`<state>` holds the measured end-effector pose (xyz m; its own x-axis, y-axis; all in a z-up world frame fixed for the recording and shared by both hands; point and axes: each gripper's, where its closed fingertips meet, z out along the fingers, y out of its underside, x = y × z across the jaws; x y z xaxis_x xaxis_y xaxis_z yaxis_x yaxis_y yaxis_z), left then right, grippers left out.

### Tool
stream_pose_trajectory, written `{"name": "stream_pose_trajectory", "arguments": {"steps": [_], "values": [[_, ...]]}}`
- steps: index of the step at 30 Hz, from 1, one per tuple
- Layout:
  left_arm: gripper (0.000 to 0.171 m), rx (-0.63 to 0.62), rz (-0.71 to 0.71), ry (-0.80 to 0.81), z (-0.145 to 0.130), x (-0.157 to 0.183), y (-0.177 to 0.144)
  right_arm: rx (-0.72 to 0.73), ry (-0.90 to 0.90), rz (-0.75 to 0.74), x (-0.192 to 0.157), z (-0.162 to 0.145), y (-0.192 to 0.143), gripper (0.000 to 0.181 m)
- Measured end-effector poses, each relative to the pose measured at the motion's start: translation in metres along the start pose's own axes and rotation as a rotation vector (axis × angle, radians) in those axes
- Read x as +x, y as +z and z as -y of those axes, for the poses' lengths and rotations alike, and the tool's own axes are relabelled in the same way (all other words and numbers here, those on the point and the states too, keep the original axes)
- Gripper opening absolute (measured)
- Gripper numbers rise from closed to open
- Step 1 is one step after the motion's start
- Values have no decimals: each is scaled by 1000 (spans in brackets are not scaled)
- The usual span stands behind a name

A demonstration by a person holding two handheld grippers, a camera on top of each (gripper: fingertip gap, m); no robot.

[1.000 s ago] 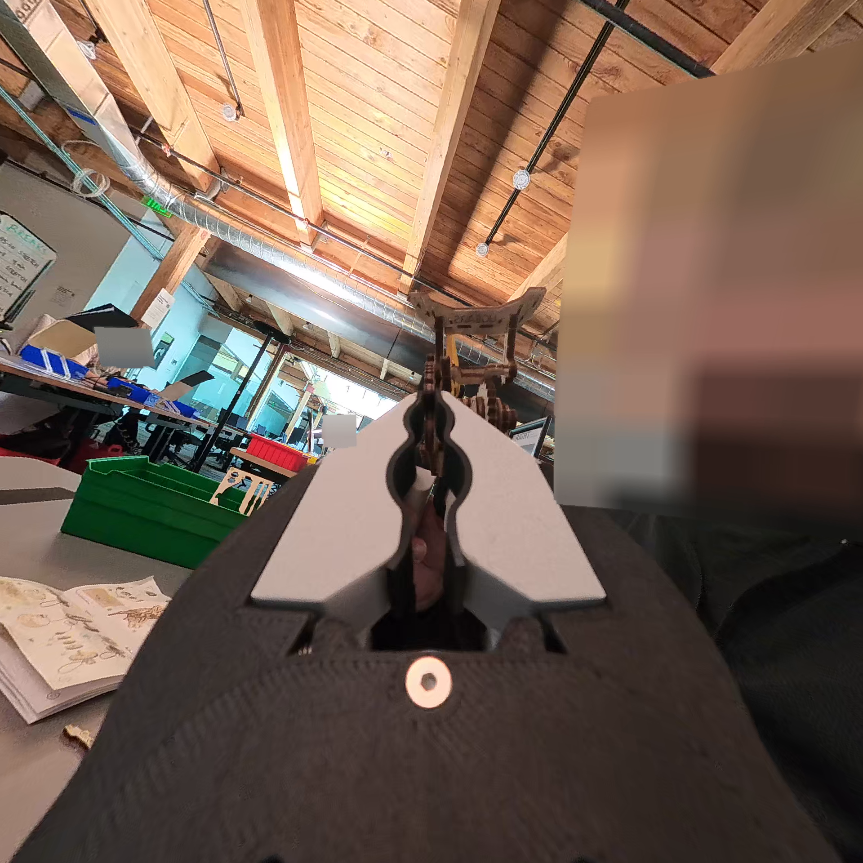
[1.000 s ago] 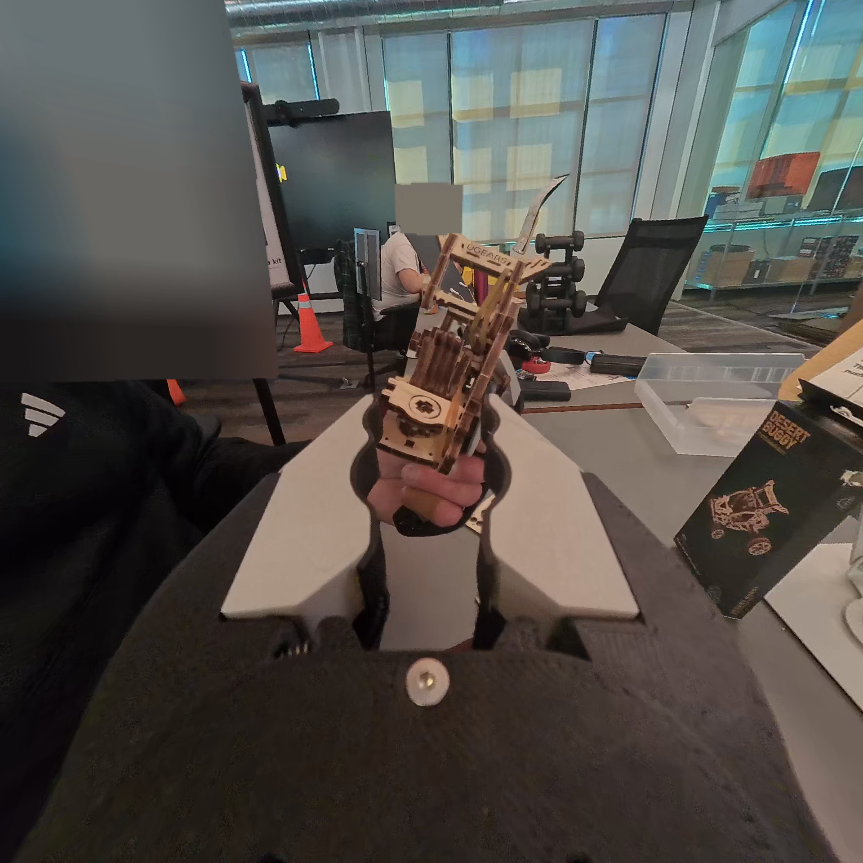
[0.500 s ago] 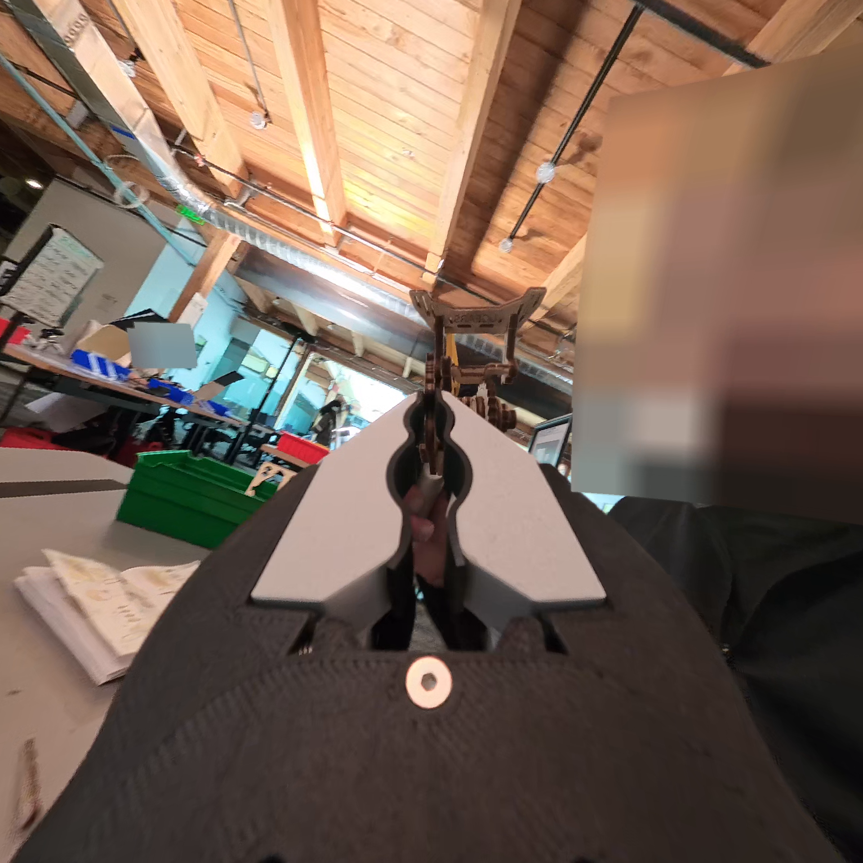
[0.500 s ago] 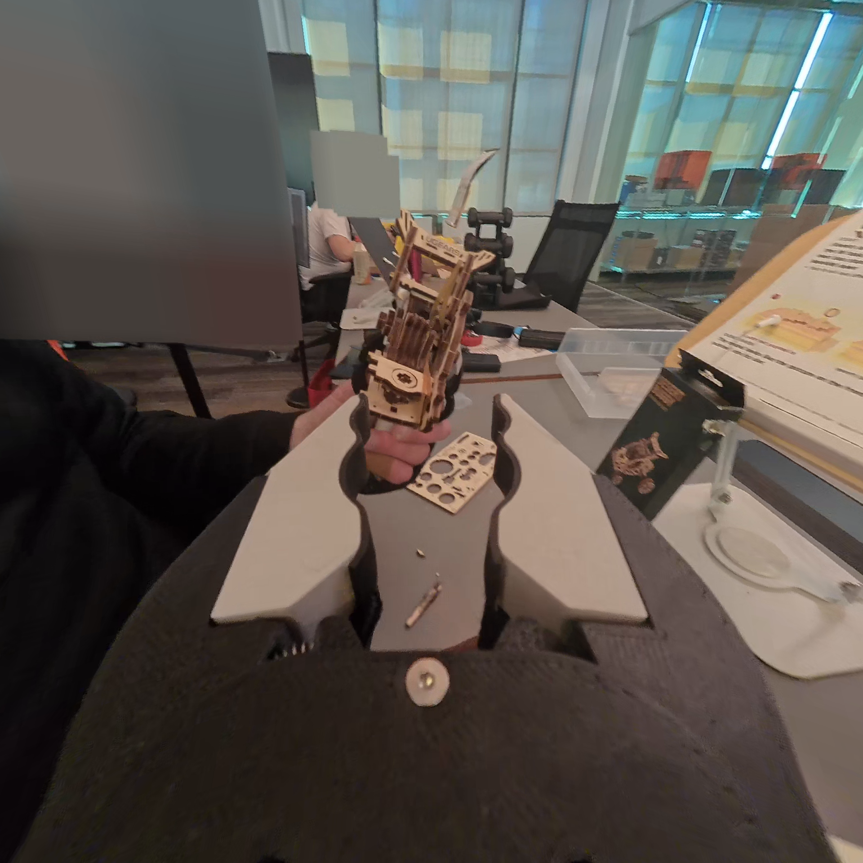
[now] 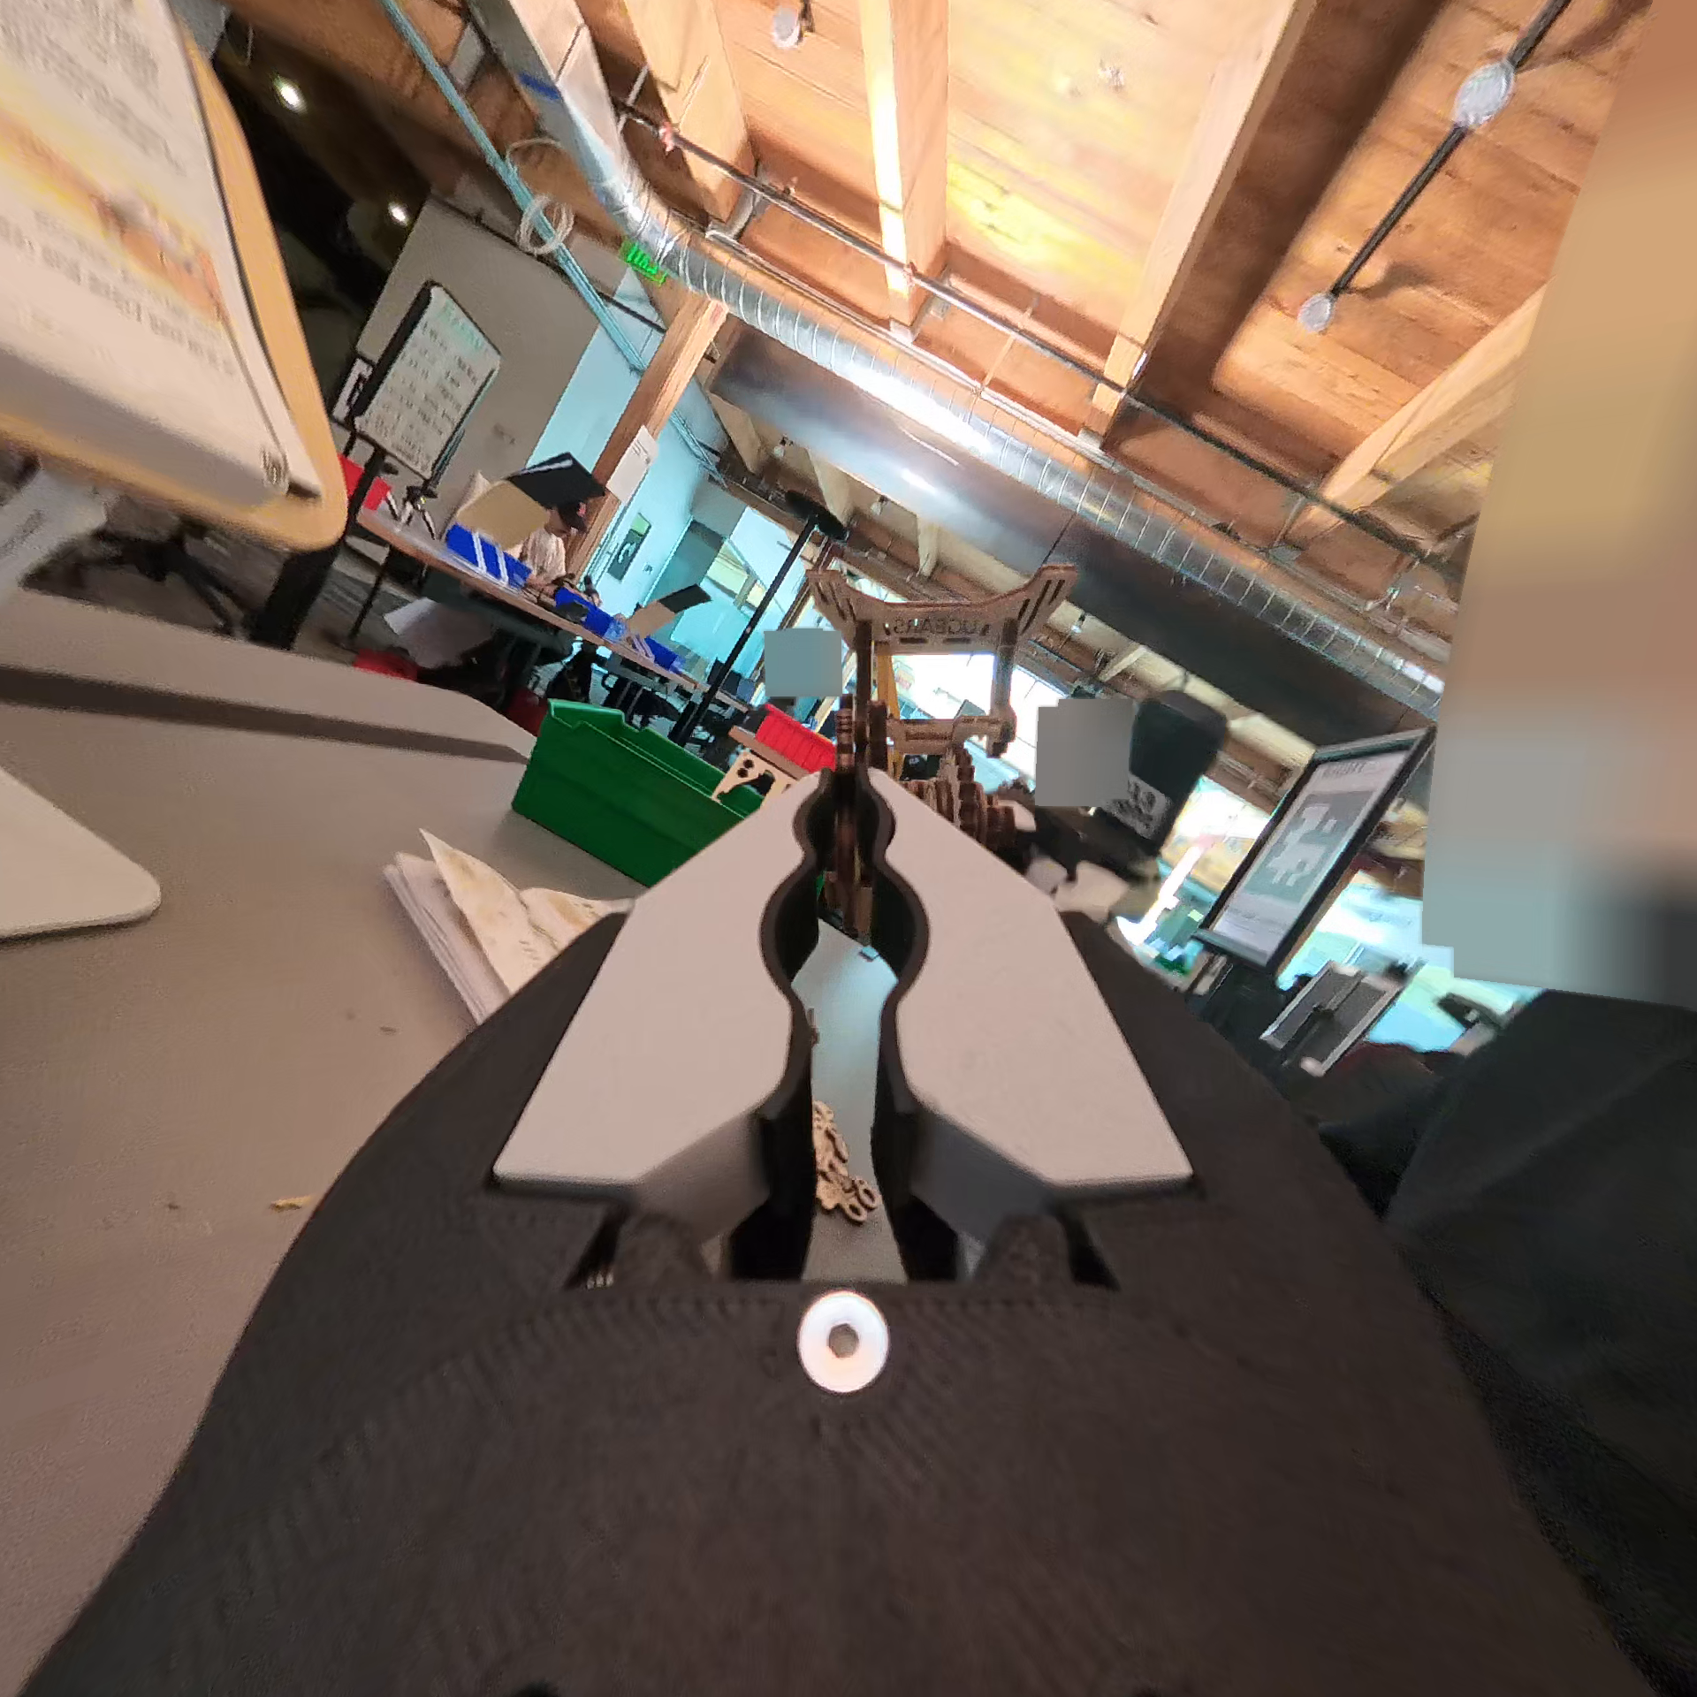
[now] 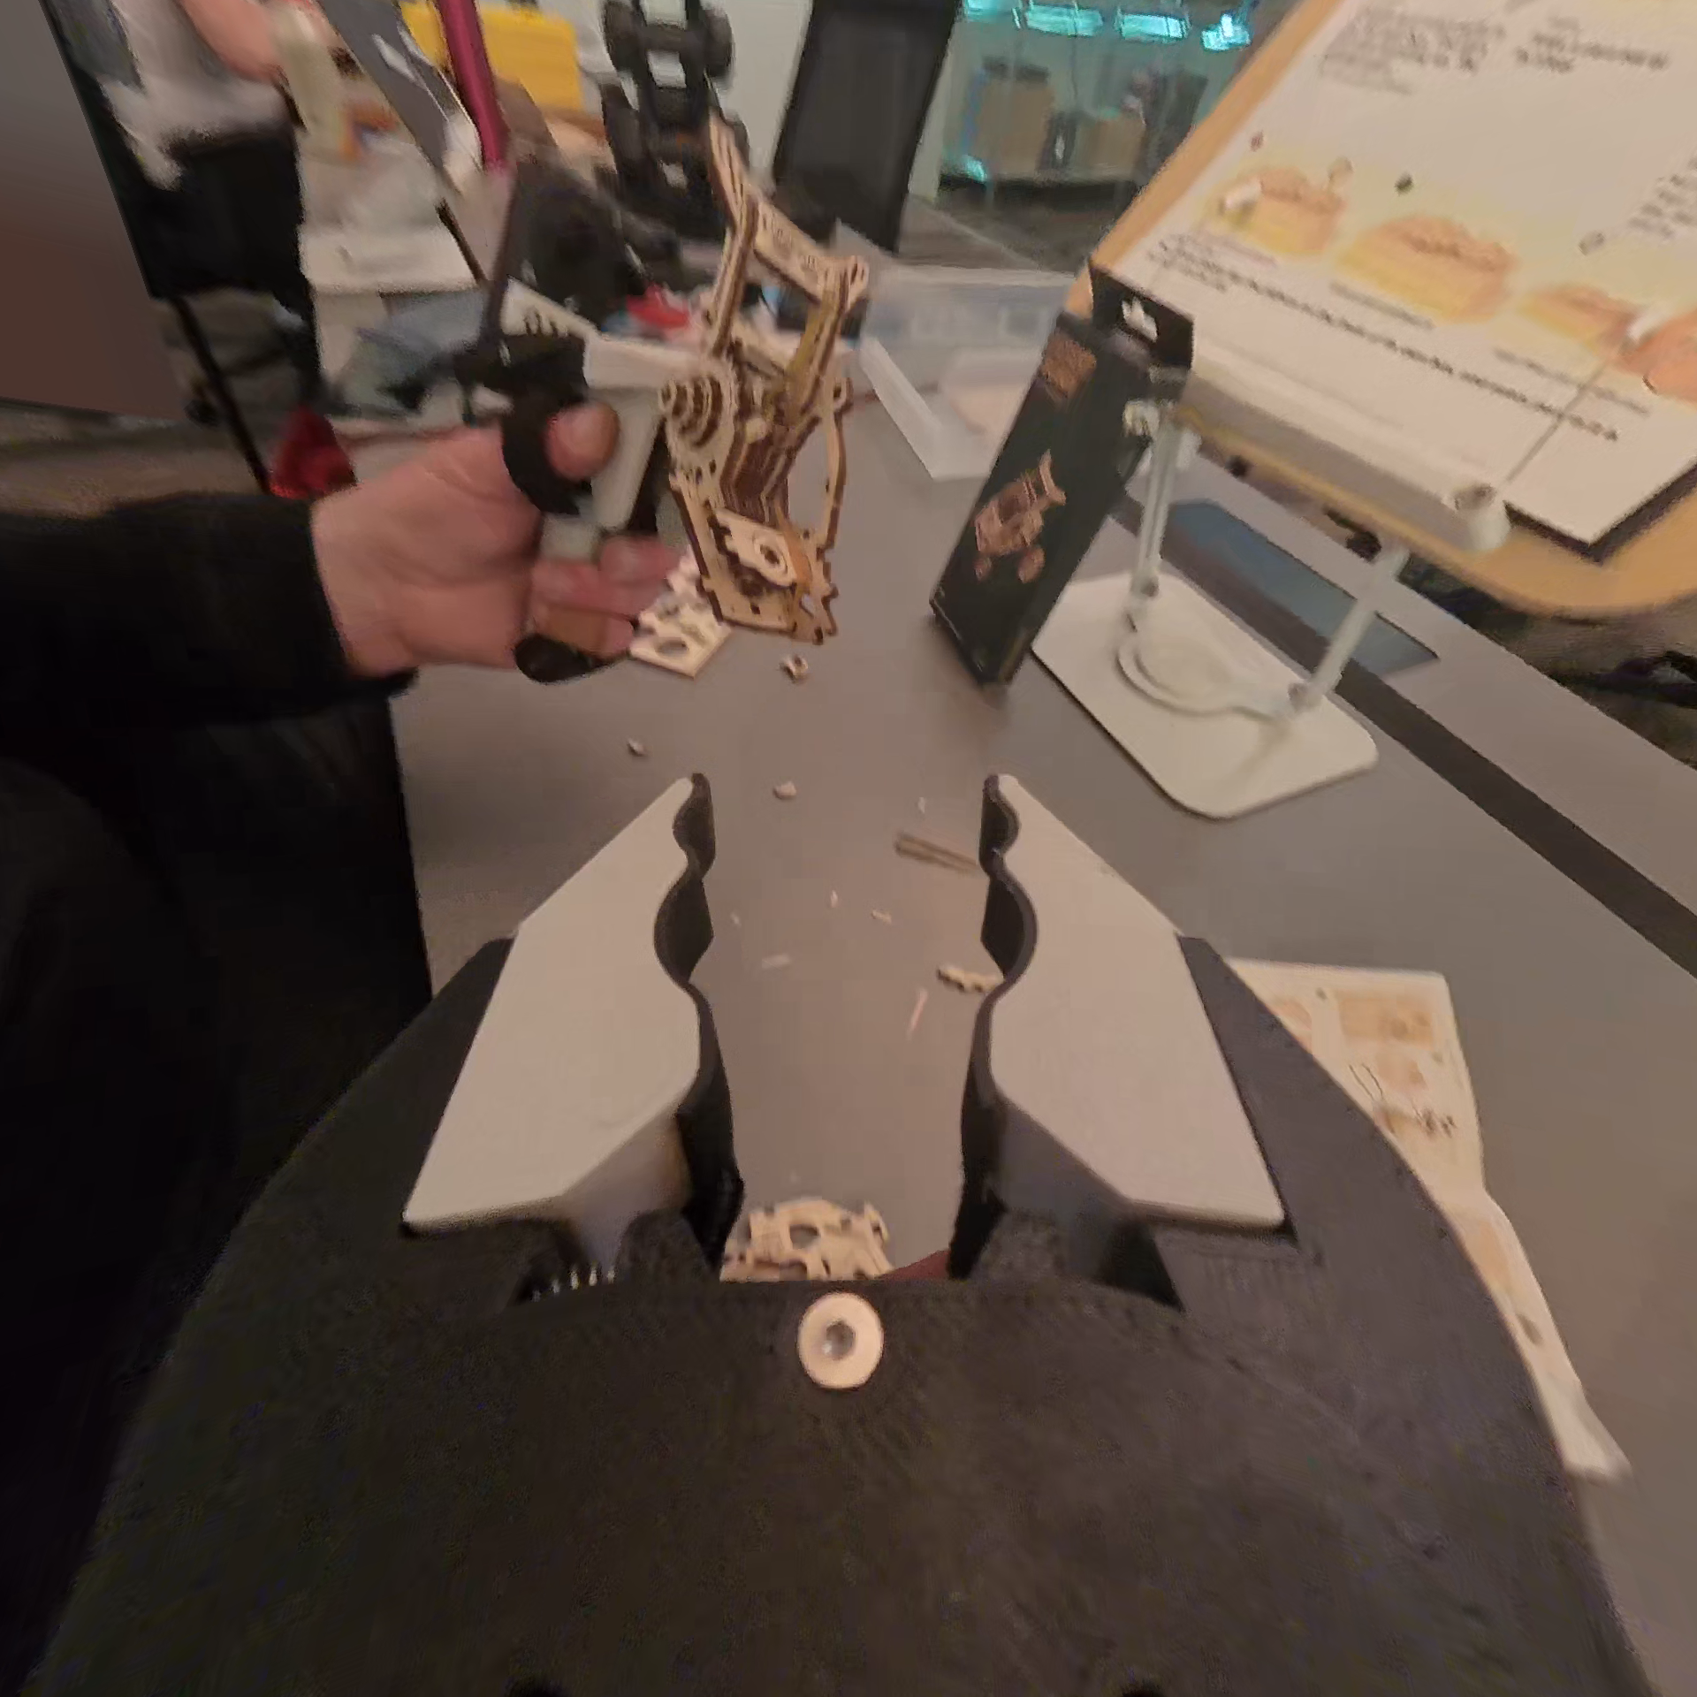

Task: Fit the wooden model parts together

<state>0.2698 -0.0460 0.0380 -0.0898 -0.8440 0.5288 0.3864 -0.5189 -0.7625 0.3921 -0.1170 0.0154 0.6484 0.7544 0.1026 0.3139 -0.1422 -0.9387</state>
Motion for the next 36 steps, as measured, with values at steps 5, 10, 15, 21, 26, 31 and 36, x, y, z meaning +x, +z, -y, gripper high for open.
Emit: {"name": "stream_pose_trajectory", "arguments": {"steps": [5,10,15,21,26,31,36], "values": [[0,-14,-61,-162,-28,-3,23,-105,-224,-169,-8,-23,6,62],[0,7,-176,-320,-45,7,45,-125,-469,-356,-10,-12,20,63],[0,11,-231,-395,-56,13,56,-134,-539,-418,-7,-9,24,36],[1,-6,-293,-424,-61,15,59,-131,-615,-476,-4,-5,15,22],[13,-45,-326,-368,-54,14,56,-154,-696,-526,-1,-3,11,21],[11,-155,-331,-249,-55,17,53,-158,-758,-516,-4,-3,11,21],[1,-214,-391,-198,-57,27,51,-134,-795,-488,-11,-1,12,21]]}}
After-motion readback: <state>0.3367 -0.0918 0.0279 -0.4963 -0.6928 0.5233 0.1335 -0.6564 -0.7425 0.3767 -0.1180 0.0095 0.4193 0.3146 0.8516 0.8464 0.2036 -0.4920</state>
